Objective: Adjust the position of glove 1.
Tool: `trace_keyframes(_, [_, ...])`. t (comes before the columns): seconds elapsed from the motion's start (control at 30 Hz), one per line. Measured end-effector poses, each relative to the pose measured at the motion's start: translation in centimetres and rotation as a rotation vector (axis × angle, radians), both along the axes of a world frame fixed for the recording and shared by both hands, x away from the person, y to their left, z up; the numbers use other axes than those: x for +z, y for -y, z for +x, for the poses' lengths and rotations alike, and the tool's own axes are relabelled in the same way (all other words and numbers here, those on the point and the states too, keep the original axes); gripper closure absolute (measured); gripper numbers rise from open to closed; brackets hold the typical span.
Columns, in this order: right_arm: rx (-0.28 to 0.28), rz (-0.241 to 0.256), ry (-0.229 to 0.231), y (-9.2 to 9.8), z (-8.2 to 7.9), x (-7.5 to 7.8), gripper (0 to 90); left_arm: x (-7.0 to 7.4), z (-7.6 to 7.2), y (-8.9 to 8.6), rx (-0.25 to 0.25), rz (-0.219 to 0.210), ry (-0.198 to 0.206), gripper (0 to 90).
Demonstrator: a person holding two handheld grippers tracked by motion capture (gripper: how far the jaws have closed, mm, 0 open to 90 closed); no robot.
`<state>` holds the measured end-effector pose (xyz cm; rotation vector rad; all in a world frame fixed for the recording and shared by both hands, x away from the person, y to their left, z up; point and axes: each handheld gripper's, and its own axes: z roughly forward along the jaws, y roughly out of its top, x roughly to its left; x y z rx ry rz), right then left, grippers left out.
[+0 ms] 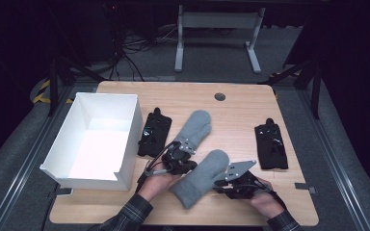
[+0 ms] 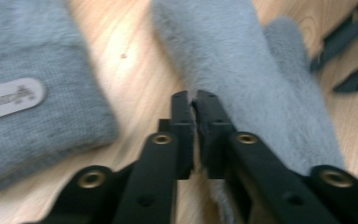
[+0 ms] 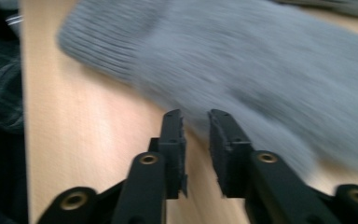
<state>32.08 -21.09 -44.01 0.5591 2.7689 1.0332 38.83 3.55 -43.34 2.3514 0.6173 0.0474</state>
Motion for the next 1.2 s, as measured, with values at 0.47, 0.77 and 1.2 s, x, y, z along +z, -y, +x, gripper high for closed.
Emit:
trace_keyframes(0.47, [-0.292,0.056,0.086,7.3,0.5,-1.1,30.2,0.9,1.9,-1.8,0.079,-0.021,0.003,41.9])
trace_keyframes(0.77, [-0.347,0.044,0.084,8.3,1.2,-2.4,24.5,1.9,4.1,-1.6,0.102,0.023,0.039,56.0])
trace_keyframes(1.2, [-0.356,0.082,0.086,8.4,1.2,-3.0,18.2,2.4,8.7,0.1,0.166,0.026,0.070,89.8])
